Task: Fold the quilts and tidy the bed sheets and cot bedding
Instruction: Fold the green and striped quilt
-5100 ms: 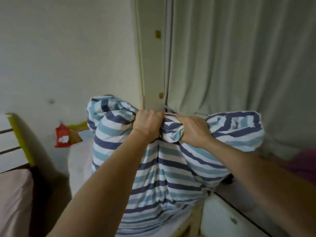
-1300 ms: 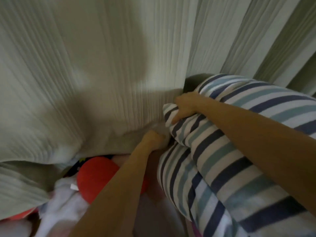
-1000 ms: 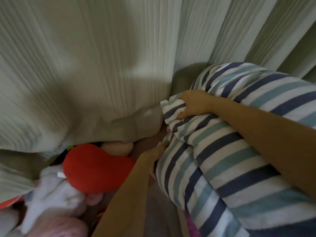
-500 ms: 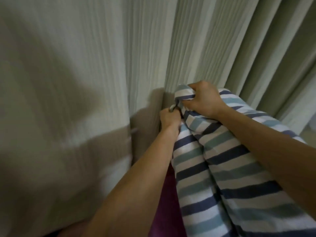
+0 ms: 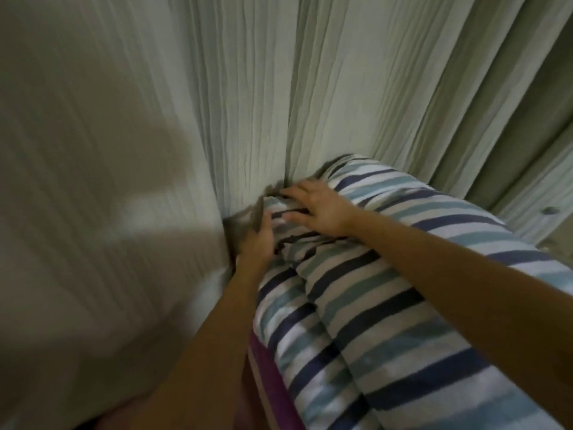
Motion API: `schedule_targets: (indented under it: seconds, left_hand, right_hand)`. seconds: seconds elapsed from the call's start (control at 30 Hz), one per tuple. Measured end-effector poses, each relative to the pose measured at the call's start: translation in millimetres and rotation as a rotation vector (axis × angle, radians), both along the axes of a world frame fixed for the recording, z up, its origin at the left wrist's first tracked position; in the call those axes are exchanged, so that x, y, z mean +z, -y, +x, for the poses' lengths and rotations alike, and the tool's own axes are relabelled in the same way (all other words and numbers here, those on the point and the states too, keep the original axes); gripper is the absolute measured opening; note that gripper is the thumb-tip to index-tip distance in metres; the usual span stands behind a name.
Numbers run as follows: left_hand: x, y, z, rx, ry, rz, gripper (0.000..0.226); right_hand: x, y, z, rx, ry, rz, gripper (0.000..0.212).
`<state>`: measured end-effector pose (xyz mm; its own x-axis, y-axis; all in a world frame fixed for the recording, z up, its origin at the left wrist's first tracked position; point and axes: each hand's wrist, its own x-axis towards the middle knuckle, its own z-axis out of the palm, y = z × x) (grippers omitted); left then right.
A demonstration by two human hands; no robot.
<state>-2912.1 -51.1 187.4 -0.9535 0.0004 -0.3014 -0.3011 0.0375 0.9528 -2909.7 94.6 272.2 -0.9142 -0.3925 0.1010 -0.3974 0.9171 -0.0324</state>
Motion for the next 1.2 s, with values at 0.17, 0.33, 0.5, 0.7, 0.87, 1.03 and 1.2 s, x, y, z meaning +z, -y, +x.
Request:
schedule_targets:
  seconds: [0.17, 0.33, 0.5, 0.7, 0.87, 1.03, 1.2]
  left_hand:
    - [83, -61, 47, -0.055, -0.553, -0.258, 0.071]
    - [51, -82, 101, -0.546, -0.338, -1.057, 0.068]
    - [88, -100, 110, -0.199, -0.679, -0.987, 0.065]
    - [62, -146, 201, -0.497, -0.207, -1.363, 0.083]
    - [101, -223, 272, -0.462, -0.557, -1.318, 0.066]
    - [70, -332, 387, -0.66, -0.616, -1.372, 0.1]
    - [23, -368, 413, -0.646, -0.729, -1.823, 0.118]
  right_hand:
    - [30, -81, 44, -0.558, -0.27, 0.099, 0.066]
    - [-5, -97, 123, -0.318, 0.366, -0.247, 0.056]
    - [29, -153, 158, -0.509, -0.128, -0.248, 0.043]
    - [-16, -194, 255, -0.223, 0.377, -0.58, 0.051]
    - [-4, -283, 314, -0.343, 0.062, -1.069, 0.018]
    - [-52, -370, 366, -0.532, 0.069, -0.832, 0.03]
    - [-112, -423, 400, -0.549, 0.161, -0.494, 0.083]
